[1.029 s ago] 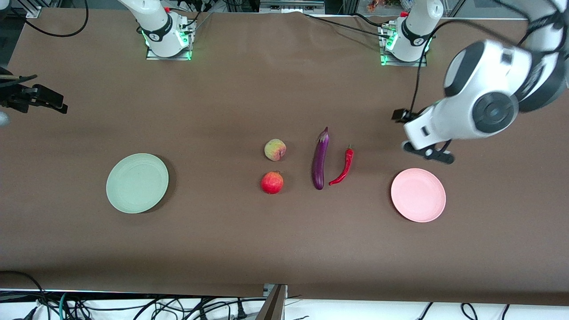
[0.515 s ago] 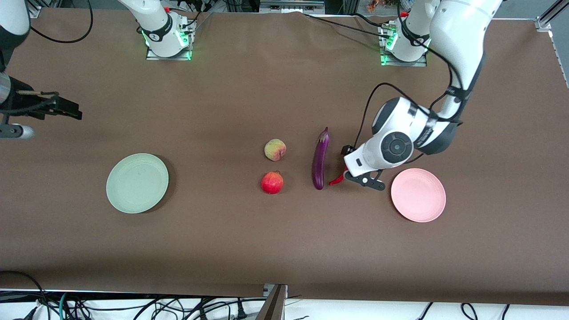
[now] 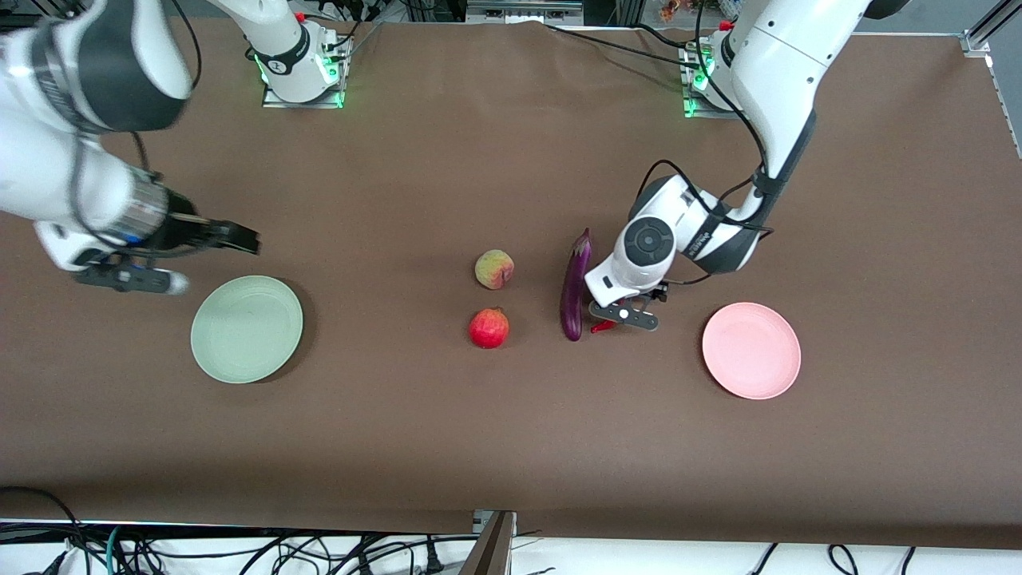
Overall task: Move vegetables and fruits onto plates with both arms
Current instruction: 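Grasp the peach with the right gripper while the left gripper grasps the chili, then lower the chili onto the pink plate and open the left gripper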
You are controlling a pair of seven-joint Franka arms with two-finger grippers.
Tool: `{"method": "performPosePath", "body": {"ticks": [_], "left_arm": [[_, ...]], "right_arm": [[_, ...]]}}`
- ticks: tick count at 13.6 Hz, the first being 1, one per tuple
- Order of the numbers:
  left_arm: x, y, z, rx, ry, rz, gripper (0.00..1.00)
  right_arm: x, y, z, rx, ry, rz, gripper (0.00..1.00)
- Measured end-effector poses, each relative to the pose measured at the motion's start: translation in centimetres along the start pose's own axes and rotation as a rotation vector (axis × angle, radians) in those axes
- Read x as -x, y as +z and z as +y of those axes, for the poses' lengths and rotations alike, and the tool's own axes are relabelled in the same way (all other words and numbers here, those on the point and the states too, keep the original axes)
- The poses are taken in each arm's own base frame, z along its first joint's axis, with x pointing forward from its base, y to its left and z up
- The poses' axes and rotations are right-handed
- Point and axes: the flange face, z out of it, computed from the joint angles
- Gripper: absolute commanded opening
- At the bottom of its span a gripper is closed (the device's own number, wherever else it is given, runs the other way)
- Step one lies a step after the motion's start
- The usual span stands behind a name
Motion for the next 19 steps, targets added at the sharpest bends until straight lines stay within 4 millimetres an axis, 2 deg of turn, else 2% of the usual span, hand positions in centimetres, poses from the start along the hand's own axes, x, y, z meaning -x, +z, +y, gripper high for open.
{"method": "performPosePath", "body": {"ticks": [1, 2, 3, 5, 7, 9, 11, 13, 17, 19], "left_arm": [[0.0, 0.3, 0.2, -0.001, 0.0, 0.004, 0.47], [0.0, 0.5, 0.2, 0.0, 0.0, 0.004, 0.29], [-0.1, 0.7, 0.0, 0.0, -0.003, 0.005, 0.18], [-0.2, 0.7, -0.1, -0.001, -0.004, 0.007, 0.12], [-0.2, 0.7, -0.2, -0.012, 0.006, 0.012, 0.11], [-0.3, 0.7, -0.5, -0.017, 0.006, 0.014, 0.1], [-0.7, 0.2, -1.8, -0.024, 0.01, 0.018, 0.07], [-1.0, -2.1, -4.8, -0.048, -0.004, -0.009, 0.08], [-1.2, -9.2, -13.3, -0.091, -0.046, -0.047, 0.06], [-2.0, -10.8, -17.5, -0.082, -0.01, -0.031, 0.07]], "right_arm": [[0.3, 1.5, -2.7, 0.004, 0.028, 0.008, 1.0], [0.6, 3.0, -5.3, 0.007, 0.049, 0.015, 1.0], [1.0, 4.8, -8.0, 0.008, 0.069, 0.026, 1.0], [1.7, 8.5, -12.9, -0.008, 0.113, 0.052, 1.0], [2.5, 12.7, -17.1, -0.051, 0.134, 0.048, 1.0], [3.7, 16.5, -20.7, -0.08, 0.159, 0.055, 1.0], [5.1, 19.7, -23.5, -0.087, 0.188, 0.071, 1.0], [6.1, 22.4, -25.5, -0.096, 0.193, 0.088, 1.0], [7.5, 26.4, -27.9, -0.124, 0.221, 0.11, 1.0], [8.2, 27.5, -28.6, -0.126, 0.223, 0.101, 1.0]]}}
